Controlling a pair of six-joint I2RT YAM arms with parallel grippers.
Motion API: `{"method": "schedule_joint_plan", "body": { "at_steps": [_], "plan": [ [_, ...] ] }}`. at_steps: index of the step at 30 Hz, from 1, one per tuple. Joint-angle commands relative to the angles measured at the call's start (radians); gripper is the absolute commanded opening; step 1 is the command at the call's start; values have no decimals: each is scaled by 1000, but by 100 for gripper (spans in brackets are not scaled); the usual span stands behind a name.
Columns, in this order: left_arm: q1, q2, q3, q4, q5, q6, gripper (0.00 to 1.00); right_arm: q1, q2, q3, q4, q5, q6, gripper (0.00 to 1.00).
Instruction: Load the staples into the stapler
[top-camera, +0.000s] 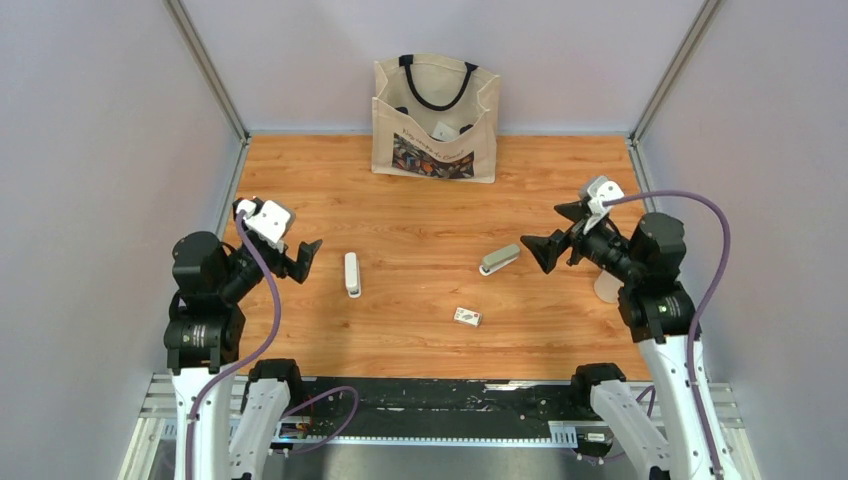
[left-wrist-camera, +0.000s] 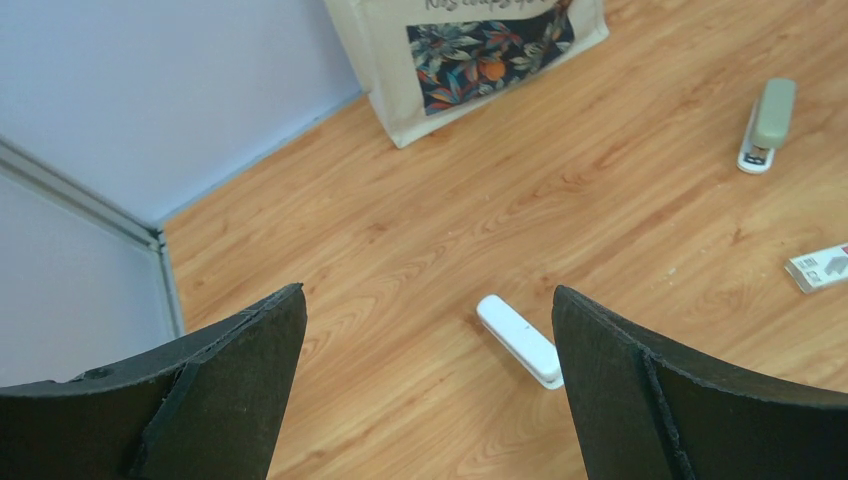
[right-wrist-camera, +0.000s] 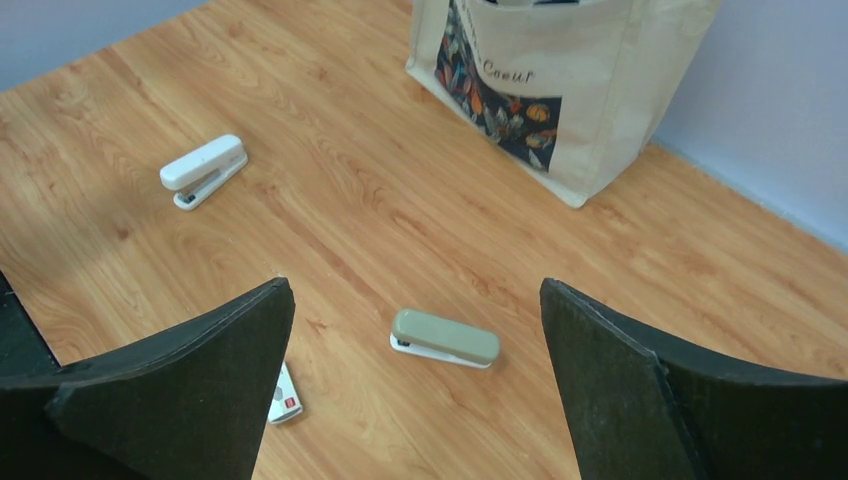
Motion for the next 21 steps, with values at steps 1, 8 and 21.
{"method": "schedule_joint_plan", "body": {
  "at_steps": [1, 8, 21],
  "plan": [
    [7, 78, 63, -86, 110, 67, 100, 9, 122, 45, -68, -11, -45, 100],
    [-88, 155, 71, -148, 81, 131, 100, 86, 208, 39, -134, 20, -120, 100],
    [-235, 293, 51, -71, 162, 60, 100, 328, 305, -32, -174, 204, -323, 100]
  ]
}}
